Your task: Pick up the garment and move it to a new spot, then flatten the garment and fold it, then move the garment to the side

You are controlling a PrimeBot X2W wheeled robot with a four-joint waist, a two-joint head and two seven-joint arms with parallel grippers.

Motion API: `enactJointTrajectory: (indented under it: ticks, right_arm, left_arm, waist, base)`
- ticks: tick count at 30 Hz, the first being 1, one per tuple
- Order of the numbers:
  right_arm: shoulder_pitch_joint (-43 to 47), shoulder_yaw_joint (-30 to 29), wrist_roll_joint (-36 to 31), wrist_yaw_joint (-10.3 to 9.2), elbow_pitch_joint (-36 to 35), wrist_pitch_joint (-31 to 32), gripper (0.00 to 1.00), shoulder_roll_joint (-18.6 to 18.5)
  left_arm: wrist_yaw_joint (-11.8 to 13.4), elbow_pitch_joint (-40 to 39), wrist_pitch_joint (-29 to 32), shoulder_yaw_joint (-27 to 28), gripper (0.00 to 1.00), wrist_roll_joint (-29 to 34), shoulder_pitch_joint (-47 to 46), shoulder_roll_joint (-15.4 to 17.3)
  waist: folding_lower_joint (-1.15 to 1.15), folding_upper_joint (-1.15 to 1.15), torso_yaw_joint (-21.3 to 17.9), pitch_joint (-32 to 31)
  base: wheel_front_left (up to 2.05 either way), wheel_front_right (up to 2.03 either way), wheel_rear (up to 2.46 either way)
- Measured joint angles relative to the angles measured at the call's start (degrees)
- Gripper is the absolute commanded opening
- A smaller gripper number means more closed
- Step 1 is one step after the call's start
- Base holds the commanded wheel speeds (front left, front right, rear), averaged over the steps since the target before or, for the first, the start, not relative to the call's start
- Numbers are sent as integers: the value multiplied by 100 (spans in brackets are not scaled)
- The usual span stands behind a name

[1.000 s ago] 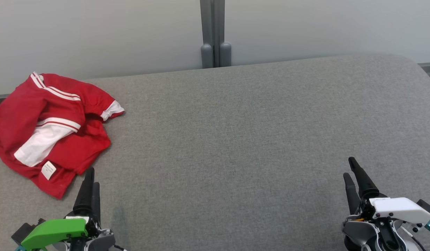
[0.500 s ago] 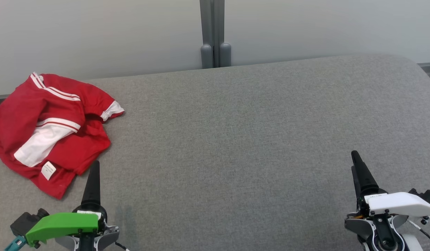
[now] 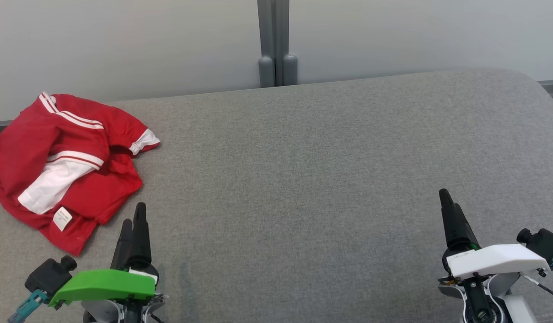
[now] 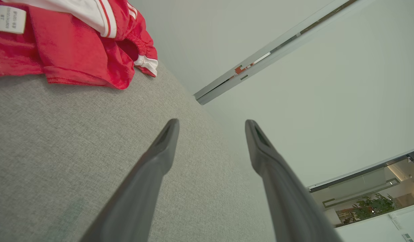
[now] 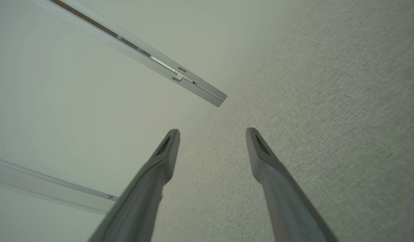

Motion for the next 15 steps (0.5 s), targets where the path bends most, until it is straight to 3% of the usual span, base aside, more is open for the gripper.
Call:
enactJointTrajectory:
  ticks: [15]
  right_arm:
    - [94, 256, -1690, 0, -2, -279, 100, -7]
  left_arm:
    - [207, -33, -275, -341, 100, 1751, 117, 9]
  waist:
    - [0, 0, 13, 18]
  base:
    - [0, 0, 0]
